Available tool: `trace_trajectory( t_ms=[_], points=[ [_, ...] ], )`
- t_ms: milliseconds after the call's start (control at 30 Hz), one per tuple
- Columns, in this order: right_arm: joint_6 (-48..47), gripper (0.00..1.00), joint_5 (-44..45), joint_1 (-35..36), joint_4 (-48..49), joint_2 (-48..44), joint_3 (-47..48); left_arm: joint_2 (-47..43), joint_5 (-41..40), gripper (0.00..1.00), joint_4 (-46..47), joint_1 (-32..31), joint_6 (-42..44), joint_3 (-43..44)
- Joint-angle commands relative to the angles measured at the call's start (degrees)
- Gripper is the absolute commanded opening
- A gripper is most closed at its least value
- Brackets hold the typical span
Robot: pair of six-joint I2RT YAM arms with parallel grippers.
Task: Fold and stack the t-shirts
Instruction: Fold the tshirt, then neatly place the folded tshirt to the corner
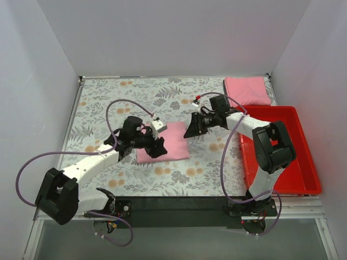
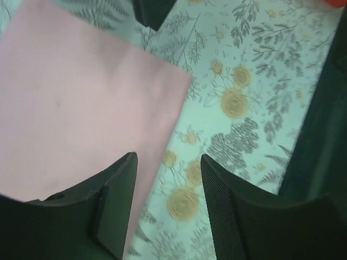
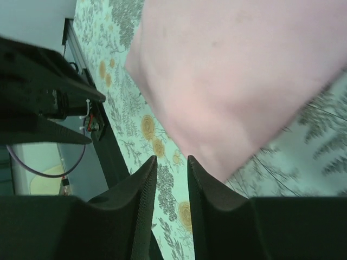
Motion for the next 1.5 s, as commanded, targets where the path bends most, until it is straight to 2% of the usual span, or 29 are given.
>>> trace_trajectory(
  t_ms=[0, 133, 233, 267, 533, 600, 833, 967, 1000, 1067, 1467],
  points=[
    [-0.26, 0.36, 1.08, -4.13, -0.23, -3.62, -2.32, 0.67, -19.68, 0.50, 13.39, -9.27, 11.75, -4.31],
    [2.38, 0.48, 1.87, -8.35, -0.23, -5.02, -4.00, 6.20, -23.74, 0.51, 20.25, -17.88, 17.65, -4.23],
    [4.04, 0.52, 3.89, -9.76, -0.14, -6.08, -5.14, 9.01, -26.19, 0.52, 24.82, -21.14, 20.46, -5.89],
    [4.48, 0.59, 5.02, -9.85, -0.14, -6.34, -5.32, 9.64, -27.07, 0.52, 27.70, -23.07, 21.16, -6.33],
    [7.38, 0.62, 6.88, -10.91, 0.03, -6.52, -5.93, 16.84, -31.30, 0.51, 35.38, -28.88, 25.29, -7.13],
    [8.53, 0.62, 7.32, -11.08, 0.03, -6.26, -6.46, 17.81, -30.86, 0.50, 36.52, -29.41, 26.00, -7.31],
    [14.41, 0.64, 9.43, -11.08, 3.19, -5.73, -8.92, 23.43, -30.24, 0.36, 38.63, -30.30, 25.92, -6.95],
    [18.54, 0.64, 9.43, -10.65, 4.34, -3.89, -9.54, 24.50, -30.42, 0.20, 39.33, -30.30, 24.25, -6.78],
    [18.99, 0.64, 9.69, -10.47, 4.43, -3.71, -9.54, 24.41, -30.24, 0.11, 38.90, -30.30, 23.99, -6.60],
    [19.95, 0.64, 10.13, -10.03, 5.92, -3.27, -9.63, 23.88, -29.81, 0.01, 38.20, -30.21, 23.11, -6.08],
    [30.58, 0.72, 13.12, -5.46, 14.18, -1.25, -13.40, 17.03, -27.61, 0.00, 34.69, -26.87, 17.93, -2.21]
  ],
)
